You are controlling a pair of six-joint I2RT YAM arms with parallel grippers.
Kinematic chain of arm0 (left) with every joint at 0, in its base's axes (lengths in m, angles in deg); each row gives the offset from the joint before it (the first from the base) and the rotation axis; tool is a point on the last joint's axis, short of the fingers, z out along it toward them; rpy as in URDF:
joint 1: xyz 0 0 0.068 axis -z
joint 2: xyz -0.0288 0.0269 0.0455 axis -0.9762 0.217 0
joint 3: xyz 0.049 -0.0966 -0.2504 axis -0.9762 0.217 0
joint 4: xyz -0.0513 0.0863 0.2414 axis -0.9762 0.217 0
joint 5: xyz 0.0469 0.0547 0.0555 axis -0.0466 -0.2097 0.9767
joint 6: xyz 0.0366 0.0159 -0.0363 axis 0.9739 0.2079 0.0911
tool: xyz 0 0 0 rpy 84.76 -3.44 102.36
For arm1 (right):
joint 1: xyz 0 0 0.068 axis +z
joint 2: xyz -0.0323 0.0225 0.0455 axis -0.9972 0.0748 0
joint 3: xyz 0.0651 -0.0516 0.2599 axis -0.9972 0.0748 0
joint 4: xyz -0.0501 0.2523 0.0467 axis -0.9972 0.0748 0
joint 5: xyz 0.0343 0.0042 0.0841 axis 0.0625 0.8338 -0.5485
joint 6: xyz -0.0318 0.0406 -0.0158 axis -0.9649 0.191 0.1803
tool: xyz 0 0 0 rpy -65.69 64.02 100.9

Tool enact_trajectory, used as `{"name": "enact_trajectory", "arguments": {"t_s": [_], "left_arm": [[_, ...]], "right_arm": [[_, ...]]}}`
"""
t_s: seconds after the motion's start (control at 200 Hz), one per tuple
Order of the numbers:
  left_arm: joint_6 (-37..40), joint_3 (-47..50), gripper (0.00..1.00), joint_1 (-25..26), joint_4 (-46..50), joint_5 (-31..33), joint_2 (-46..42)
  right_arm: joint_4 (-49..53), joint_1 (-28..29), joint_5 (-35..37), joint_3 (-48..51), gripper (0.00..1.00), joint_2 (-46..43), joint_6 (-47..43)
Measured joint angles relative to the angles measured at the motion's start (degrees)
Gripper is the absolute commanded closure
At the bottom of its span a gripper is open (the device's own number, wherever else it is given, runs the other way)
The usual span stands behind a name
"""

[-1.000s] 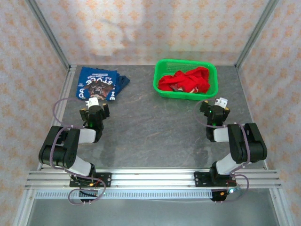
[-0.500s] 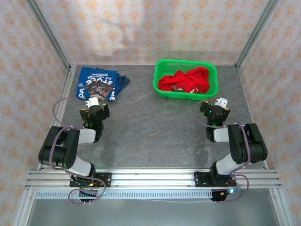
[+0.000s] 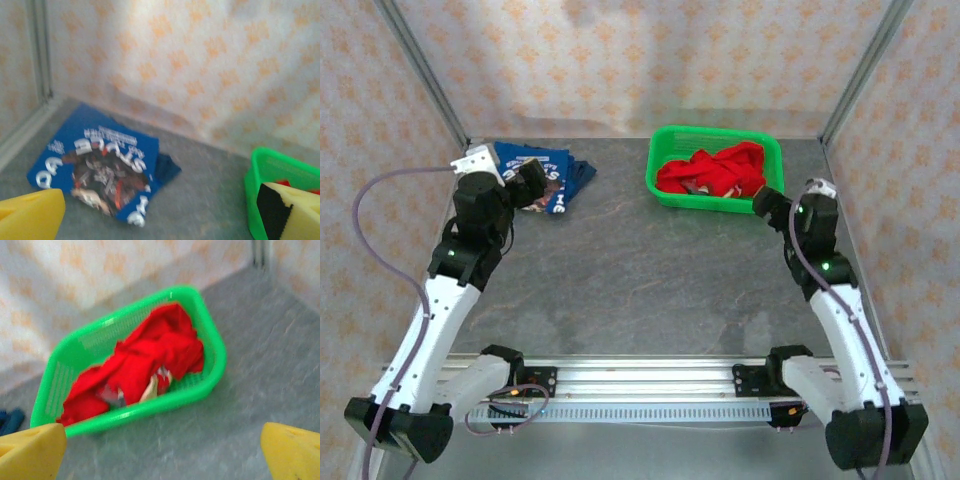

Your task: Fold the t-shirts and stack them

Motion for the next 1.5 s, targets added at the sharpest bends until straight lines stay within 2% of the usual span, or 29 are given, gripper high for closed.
{"name": "enact_trajectory", "arguments": {"t_s": [0.11,0.205,0.38,0.545,0.831,1.196,1.301,1.406,1.461,1.501], "left_arm": [[-2.3,-5.9,0.0,1.3,9.4,-3.5,4.4],[-3.0,-8.9,0.0,2.9,14.3,-6.4,8.7],[-3.5,-11.6,0.0,6.6,17.4,-10.4,12.5],[-3.4,-14.0,0.0,10.9,18.2,-12.0,14.2],[-3.4,-14.2,0.0,16.8,19.6,-12.2,13.9],[-3.8,-12.5,0.0,17.5,20.2,-11.2,3.8],[-3.9,-12.3,0.0,17.5,20.9,-10.1,2.5],[-4.1,-11.1,0.0,17.5,21.7,-9.5,1.8],[-4.3,-10.3,0.0,17.5,21.9,-8.9,1.6],[-4.3,-9.7,0.0,17.5,21.9,-8.5,1.3]], "right_arm": [[10.4,0.0,-5.1,-13.3,0.03,12.3,0.5],[15.0,0.0,-7.9,-22.5,0.03,22.6,0.1],[21.3,-0.2,-10.1,-35.0,0.09,38.0,-1.5],[22.8,-0.5,-11.1,-44.8,0.15,50.6,-2.4],[22.4,-1.2,-11.2,-51.5,0.25,62.6,-2.3],[17.6,-1.9,-11.6,-58.5,0.47,71.8,1.2],[16.3,-1.9,-12.1,-59.1,0.56,73.6,2.9],[15.6,-1.9,-13.2,-60.6,0.7,75.4,4.8],[15.1,-1.9,-13.8,-60.8,0.82,75.8,6.3],[14.9,-1.9,-14.4,-60.8,0.95,75.9,7.0]]}}
